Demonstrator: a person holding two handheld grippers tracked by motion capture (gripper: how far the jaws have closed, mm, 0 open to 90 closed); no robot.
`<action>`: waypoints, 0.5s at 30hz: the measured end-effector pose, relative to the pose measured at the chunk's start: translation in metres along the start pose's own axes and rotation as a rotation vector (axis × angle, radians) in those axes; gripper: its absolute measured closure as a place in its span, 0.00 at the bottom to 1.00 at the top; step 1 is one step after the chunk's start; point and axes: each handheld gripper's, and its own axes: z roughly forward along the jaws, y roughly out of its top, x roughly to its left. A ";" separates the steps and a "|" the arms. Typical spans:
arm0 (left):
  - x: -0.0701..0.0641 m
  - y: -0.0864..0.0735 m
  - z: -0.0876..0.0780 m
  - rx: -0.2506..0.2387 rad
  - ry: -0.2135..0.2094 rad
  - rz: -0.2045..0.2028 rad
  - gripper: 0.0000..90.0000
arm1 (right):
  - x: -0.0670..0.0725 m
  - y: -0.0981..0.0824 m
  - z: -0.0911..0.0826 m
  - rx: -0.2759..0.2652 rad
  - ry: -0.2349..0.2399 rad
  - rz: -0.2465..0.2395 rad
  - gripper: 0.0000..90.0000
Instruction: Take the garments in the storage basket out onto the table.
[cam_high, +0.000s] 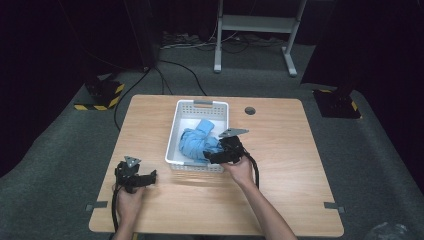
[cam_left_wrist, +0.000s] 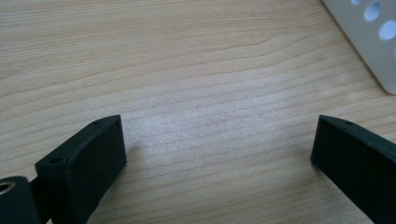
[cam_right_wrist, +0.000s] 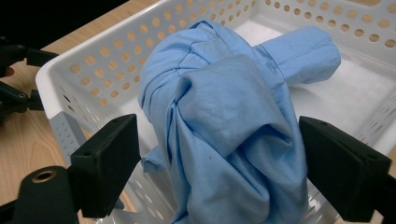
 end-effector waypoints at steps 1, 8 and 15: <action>0.000 0.000 0.000 0.000 0.000 0.000 0.04 | 0.000 0.000 0.000 0.003 -0.004 -0.006 0.21; 0.000 0.000 0.000 0.000 0.000 0.000 0.04 | 0.002 0.000 0.004 0.019 -0.009 -0.031 0.31; 0.000 0.000 0.000 0.000 0.000 0.000 0.04 | -0.001 -0.002 0.008 0.040 0.016 -0.030 0.44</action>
